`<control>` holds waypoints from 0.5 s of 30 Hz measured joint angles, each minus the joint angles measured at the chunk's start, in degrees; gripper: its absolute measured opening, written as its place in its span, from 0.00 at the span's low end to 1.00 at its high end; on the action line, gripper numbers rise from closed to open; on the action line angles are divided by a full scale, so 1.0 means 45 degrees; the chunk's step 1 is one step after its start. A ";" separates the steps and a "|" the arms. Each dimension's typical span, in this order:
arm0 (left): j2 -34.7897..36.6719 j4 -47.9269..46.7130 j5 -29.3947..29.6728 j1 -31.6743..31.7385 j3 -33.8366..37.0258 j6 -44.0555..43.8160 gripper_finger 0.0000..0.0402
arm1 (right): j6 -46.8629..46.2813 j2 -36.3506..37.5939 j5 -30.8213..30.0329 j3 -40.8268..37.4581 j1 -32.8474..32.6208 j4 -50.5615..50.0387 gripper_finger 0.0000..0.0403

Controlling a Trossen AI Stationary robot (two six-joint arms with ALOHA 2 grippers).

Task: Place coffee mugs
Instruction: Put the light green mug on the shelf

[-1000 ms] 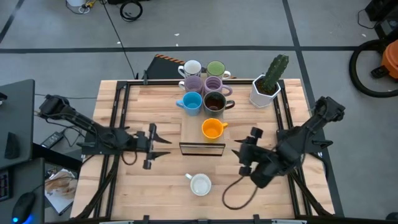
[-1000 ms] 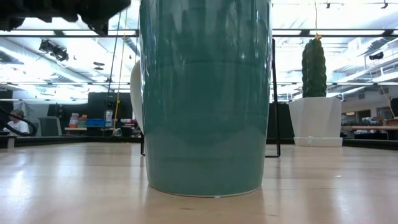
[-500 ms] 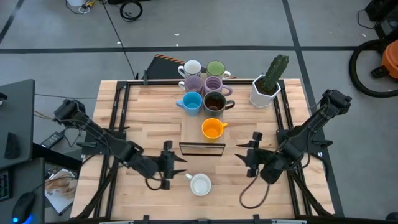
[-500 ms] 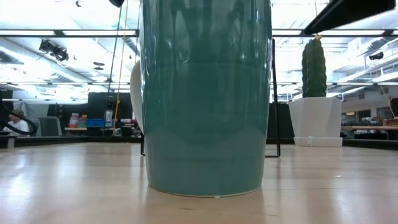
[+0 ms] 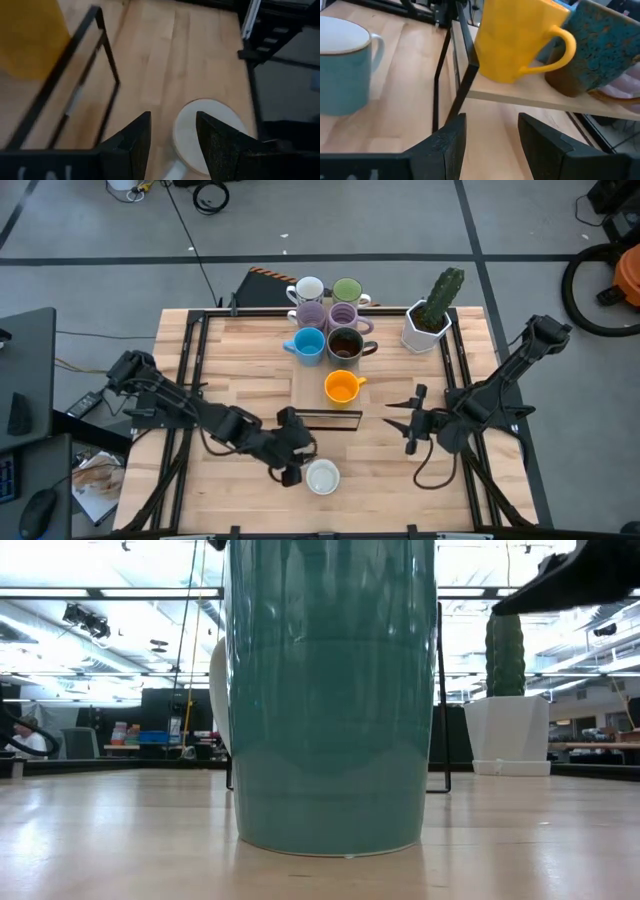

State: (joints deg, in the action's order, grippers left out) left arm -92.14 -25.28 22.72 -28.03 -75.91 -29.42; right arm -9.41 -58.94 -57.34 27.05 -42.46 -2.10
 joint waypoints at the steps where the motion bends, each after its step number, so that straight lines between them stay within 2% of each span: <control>1: 0.0000 0.0000 -0.0329 0.0120 -0.0023 -0.0272 0.40 | 0.0554 0.0042 0.0002 -0.0447 0.0083 0.0936 0.46; 4: 0.0067 -0.0213 -0.0832 0.0314 -0.0013 -0.0419 0.40 | 0.2691 0.0365 0.0264 -0.1847 0.0715 0.4259 0.44; 8: 0.0083 -0.0226 -0.1343 0.0686 -0.0013 -0.0317 0.40 | 0.4613 0.1280 0.2644 -0.2931 0.1737 0.7717 0.41; 10: 0.0020 -0.0247 -0.1998 0.0948 -0.0013 -0.0387 0.40 | 0.4978 0.1667 0.3612 -0.3123 0.2244 0.8279 0.40; 15: -0.0131 -0.0282 -0.2784 0.1228 0.0006 -0.0594 0.40 | 0.5033 0.1948 0.4931 -0.3212 0.3454 0.8134 0.39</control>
State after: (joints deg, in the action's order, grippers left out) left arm -92.73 -26.54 10.20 -22.50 -75.88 -32.10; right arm 13.24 -50.17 -35.15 12.60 -26.92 34.51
